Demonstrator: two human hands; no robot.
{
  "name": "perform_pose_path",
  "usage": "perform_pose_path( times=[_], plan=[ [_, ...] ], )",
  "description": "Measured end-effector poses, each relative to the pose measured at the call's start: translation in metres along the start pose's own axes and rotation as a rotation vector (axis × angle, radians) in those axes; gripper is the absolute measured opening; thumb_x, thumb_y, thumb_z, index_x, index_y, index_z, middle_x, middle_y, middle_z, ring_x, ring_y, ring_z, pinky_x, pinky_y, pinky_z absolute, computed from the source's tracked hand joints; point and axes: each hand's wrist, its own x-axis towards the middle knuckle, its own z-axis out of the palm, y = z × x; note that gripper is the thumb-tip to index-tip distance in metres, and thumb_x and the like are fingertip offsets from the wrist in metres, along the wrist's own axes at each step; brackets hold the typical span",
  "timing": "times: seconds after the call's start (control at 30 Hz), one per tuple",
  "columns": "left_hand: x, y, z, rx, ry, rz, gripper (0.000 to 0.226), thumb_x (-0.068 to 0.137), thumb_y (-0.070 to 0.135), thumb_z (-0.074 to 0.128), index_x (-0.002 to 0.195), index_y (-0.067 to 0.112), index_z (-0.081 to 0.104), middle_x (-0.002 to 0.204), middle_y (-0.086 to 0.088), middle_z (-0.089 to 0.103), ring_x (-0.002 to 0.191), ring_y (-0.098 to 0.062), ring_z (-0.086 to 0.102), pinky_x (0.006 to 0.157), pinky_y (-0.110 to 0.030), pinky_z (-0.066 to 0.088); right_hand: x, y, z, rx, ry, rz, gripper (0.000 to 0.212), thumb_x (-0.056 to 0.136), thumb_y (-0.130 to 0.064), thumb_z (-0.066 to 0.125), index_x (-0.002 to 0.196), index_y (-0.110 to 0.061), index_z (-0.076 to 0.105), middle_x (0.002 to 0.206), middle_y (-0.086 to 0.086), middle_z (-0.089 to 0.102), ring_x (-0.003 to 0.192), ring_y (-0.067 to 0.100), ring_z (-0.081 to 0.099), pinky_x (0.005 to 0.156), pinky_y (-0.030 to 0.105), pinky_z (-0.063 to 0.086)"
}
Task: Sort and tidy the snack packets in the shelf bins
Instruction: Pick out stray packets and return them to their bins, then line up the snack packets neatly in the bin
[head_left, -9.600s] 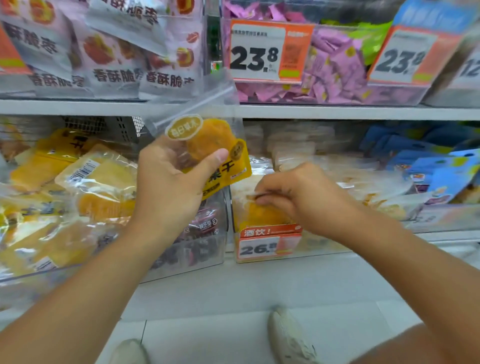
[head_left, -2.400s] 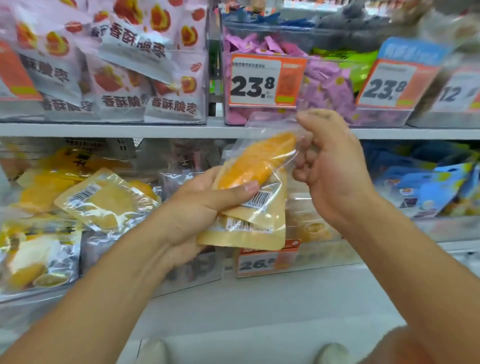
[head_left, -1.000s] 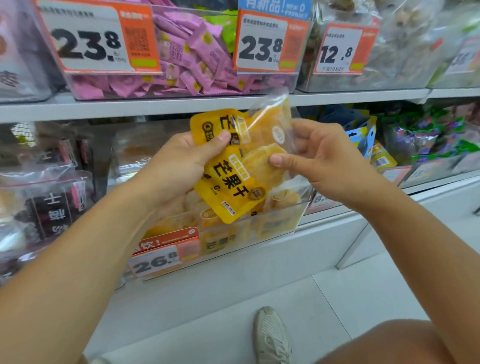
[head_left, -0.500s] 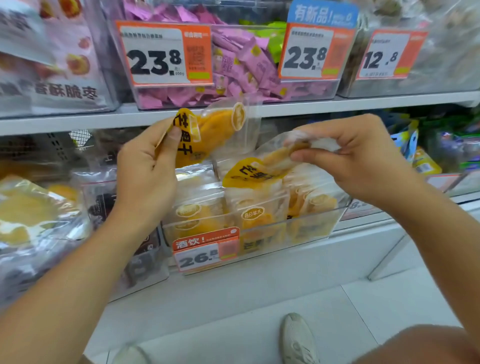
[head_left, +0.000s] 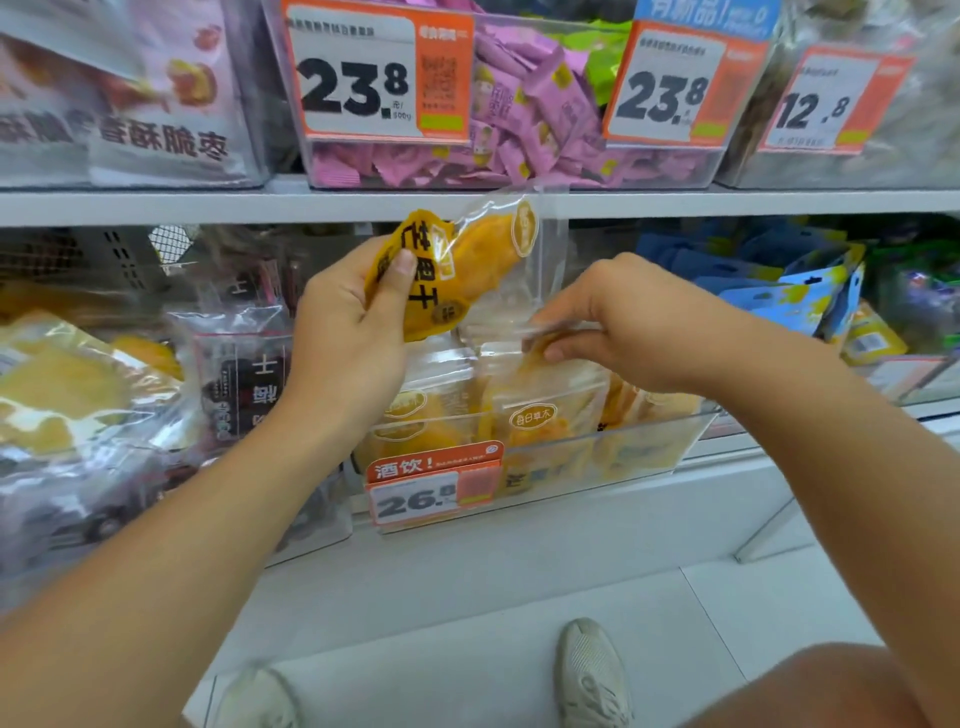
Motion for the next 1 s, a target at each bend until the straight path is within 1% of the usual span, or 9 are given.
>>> perform_pose_path(
  times=[0.17, 0.33, 0.4, 0.5, 0.57, 0.7, 0.83, 0.93, 1.0],
  plan=[
    [0.0, 0.001, -0.002, -0.019, 0.015, -0.014, 0.028, 0.107, 0.024, 0.046, 0.103, 0.039, 0.069, 0.105, 0.008, 0.076, 0.102, -0.014, 0.071, 0.096, -0.043, 0.055, 0.012, -0.011, -0.003, -0.018, -0.105, 0.034, 0.021, 0.085, -0.021, 0.078, 0.105, -0.029, 0.079, 0.099, -0.01, 0.076, 0.096, 0.007, 0.067, 0.093, 0.033, 0.053],
    [-0.003, 0.004, -0.007, -0.008, 0.028, -0.017, 0.029, 0.107, 0.023, 0.045, 0.1, 0.039, 0.069, 0.102, 0.009, 0.075, 0.101, -0.013, 0.071, 0.095, -0.041, 0.056, 0.008, -0.007, -0.001, -0.037, -0.178, -0.006, 0.019, 0.093, -0.021, 0.068, 0.109, -0.028, 0.077, 0.104, -0.011, 0.076, 0.098, 0.004, 0.066, 0.095, 0.03, 0.05],
    [-0.002, 0.004, -0.008, -0.003, 0.042, -0.007, 0.029, 0.107, 0.023, 0.044, 0.101, 0.038, 0.068, 0.101, 0.011, 0.075, 0.1, -0.01, 0.071, 0.095, -0.039, 0.056, 0.003, -0.007, -0.001, -0.025, -0.08, -0.057, 0.02, 0.094, -0.021, 0.067, 0.11, -0.027, 0.077, 0.104, -0.012, 0.076, 0.1, 0.003, 0.067, 0.096, 0.031, 0.051],
    [-0.001, 0.004, -0.012, 0.004, 0.068, 0.038, 0.029, 0.107, 0.023, 0.044, 0.102, 0.038, 0.069, 0.1, 0.01, 0.075, 0.1, -0.014, 0.071, 0.094, -0.042, 0.056, -0.004, -0.018, -0.007, 0.242, 0.18, -0.162, 0.022, 0.093, -0.015, 0.068, 0.111, -0.025, 0.077, 0.104, -0.015, 0.075, 0.1, -0.005, 0.066, 0.093, 0.017, 0.05],
    [0.0, 0.003, -0.017, 0.016, 0.093, 0.06, 0.028, 0.107, 0.024, 0.045, 0.101, 0.036, 0.069, 0.099, 0.009, 0.075, 0.1, -0.016, 0.071, 0.093, -0.044, 0.056, -0.003, -0.032, -0.005, 0.303, 0.22, -0.224, 0.022, 0.092, -0.012, 0.069, 0.11, -0.023, 0.077, 0.104, -0.012, 0.076, 0.1, -0.005, 0.066, 0.091, 0.013, 0.049],
    [0.0, 0.004, -0.024, 0.019, 0.132, 0.061, 0.027, 0.107, 0.025, 0.045, 0.102, 0.038, 0.068, 0.099, 0.011, 0.075, 0.1, -0.013, 0.071, 0.093, -0.043, 0.057, 0.02, -0.051, 0.028, 0.116, 0.032, -0.224, 0.016, 0.092, -0.02, 0.07, 0.105, -0.017, 0.079, 0.095, 0.001, 0.077, 0.091, 0.008, 0.067, 0.084, 0.03, 0.051],
    [-0.001, 0.004, -0.029, 0.008, 0.142, 0.072, 0.025, 0.106, 0.024, 0.046, 0.104, 0.036, 0.068, 0.101, 0.009, 0.074, 0.102, -0.015, 0.071, 0.092, -0.044, 0.057, 0.039, -0.056, 0.047, 0.085, -0.018, -0.186, 0.02, 0.091, -0.022, 0.069, 0.092, -0.002, 0.073, 0.089, 0.016, 0.071, 0.087, 0.028, 0.065, 0.077, 0.039, 0.048],
    [-0.003, 0.004, -0.031, 0.015, 0.125, 0.069, 0.023, 0.107, 0.023, 0.045, 0.111, 0.029, 0.068, 0.103, 0.008, 0.074, 0.102, -0.013, 0.07, 0.092, -0.041, 0.057, 0.044, -0.06, 0.051, 0.107, -0.079, -0.153, 0.018, 0.088, -0.021, 0.072, 0.095, -0.004, 0.075, 0.095, 0.015, 0.073, 0.091, 0.021, 0.067, 0.08, 0.033, 0.05],
    [-0.003, 0.004, -0.032, 0.008, 0.118, 0.065, 0.024, 0.107, 0.023, 0.045, 0.114, 0.026, 0.067, 0.104, 0.007, 0.074, 0.102, -0.013, 0.07, 0.092, -0.042, 0.057, 0.044, -0.063, 0.056, 0.124, -0.132, -0.143, 0.013, 0.088, -0.02, 0.074, 0.094, -0.01, 0.079, 0.088, 0.004, 0.076, 0.074, 0.003, 0.065, 0.067, 0.017, 0.048]
  ],
)
